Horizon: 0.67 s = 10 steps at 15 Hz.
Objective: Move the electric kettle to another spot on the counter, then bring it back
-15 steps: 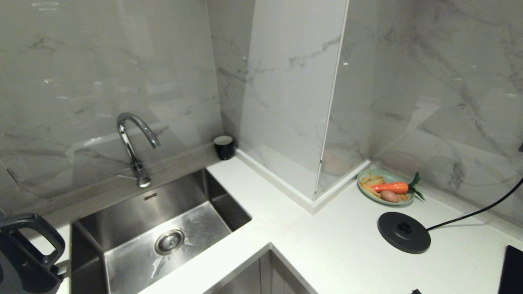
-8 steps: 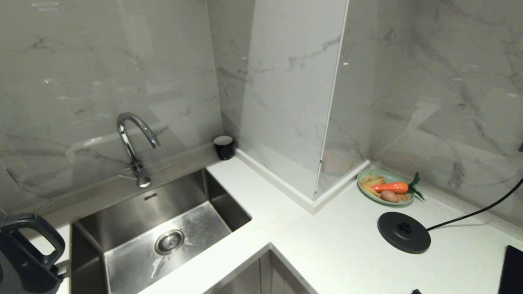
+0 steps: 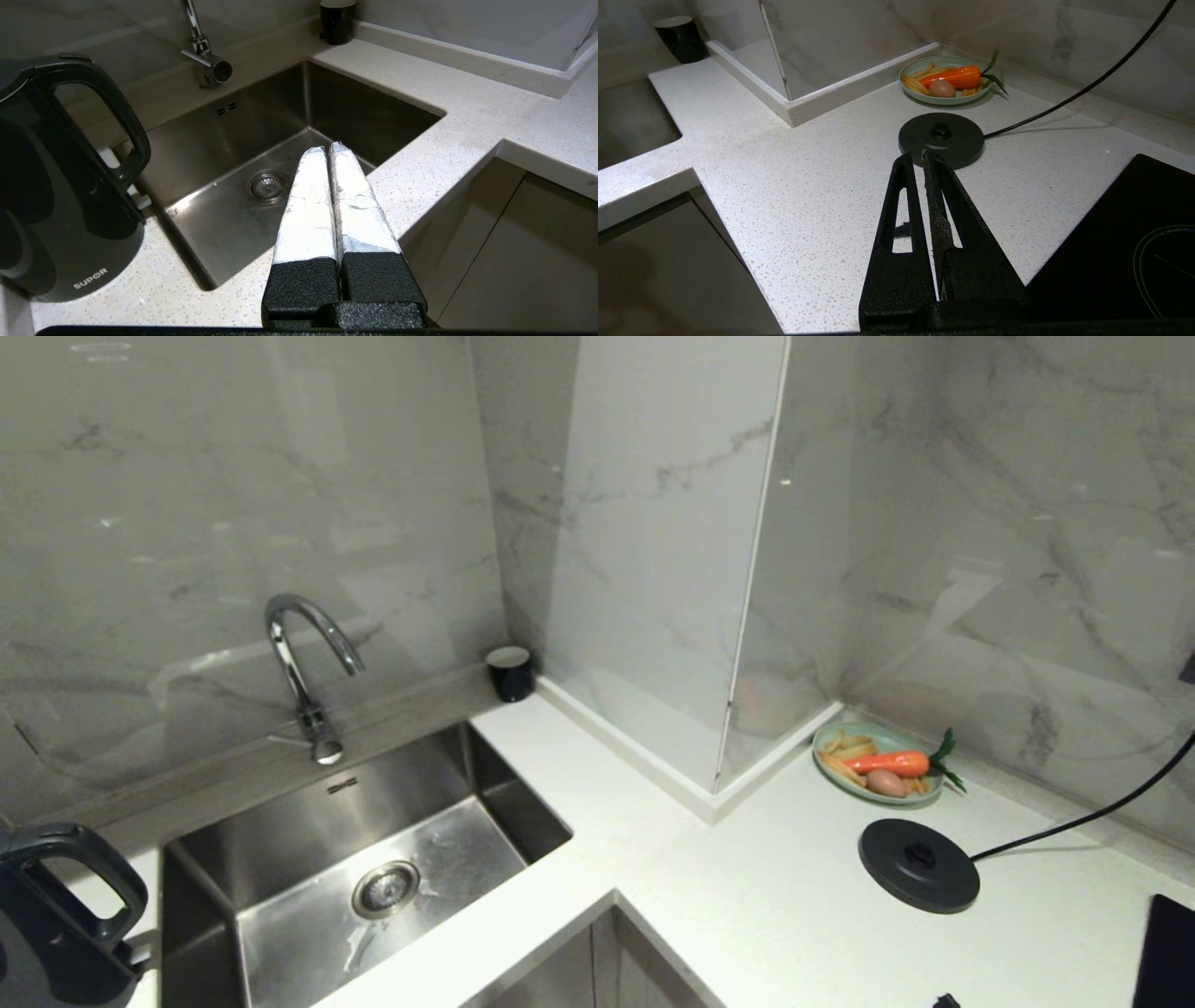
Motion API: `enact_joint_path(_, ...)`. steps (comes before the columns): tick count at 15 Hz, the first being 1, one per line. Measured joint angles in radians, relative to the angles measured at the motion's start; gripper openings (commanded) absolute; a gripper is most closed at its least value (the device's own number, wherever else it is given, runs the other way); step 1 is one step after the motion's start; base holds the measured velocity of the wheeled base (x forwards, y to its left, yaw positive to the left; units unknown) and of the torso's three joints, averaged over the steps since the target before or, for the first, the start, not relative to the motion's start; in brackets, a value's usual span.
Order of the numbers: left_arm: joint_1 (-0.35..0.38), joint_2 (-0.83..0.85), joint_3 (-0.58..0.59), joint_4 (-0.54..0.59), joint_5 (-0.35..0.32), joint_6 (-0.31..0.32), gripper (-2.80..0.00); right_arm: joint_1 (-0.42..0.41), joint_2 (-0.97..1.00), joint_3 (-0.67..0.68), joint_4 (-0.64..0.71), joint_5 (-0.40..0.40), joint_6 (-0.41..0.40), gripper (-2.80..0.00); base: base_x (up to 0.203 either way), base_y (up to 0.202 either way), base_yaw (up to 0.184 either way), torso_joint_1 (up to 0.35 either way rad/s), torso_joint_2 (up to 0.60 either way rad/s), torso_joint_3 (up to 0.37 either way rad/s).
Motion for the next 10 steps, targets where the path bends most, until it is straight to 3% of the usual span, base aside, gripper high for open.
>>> enact_joint_path(10, 0.000, 0.000, 0.000, 0.000, 0.000, 0.000, -2.80, 0.000, 0.000, 0.000, 0.000, 0.000, 0.000, -2.80, 0.004, 0.007, -0.170, 0.004, 0.00, 0.003)
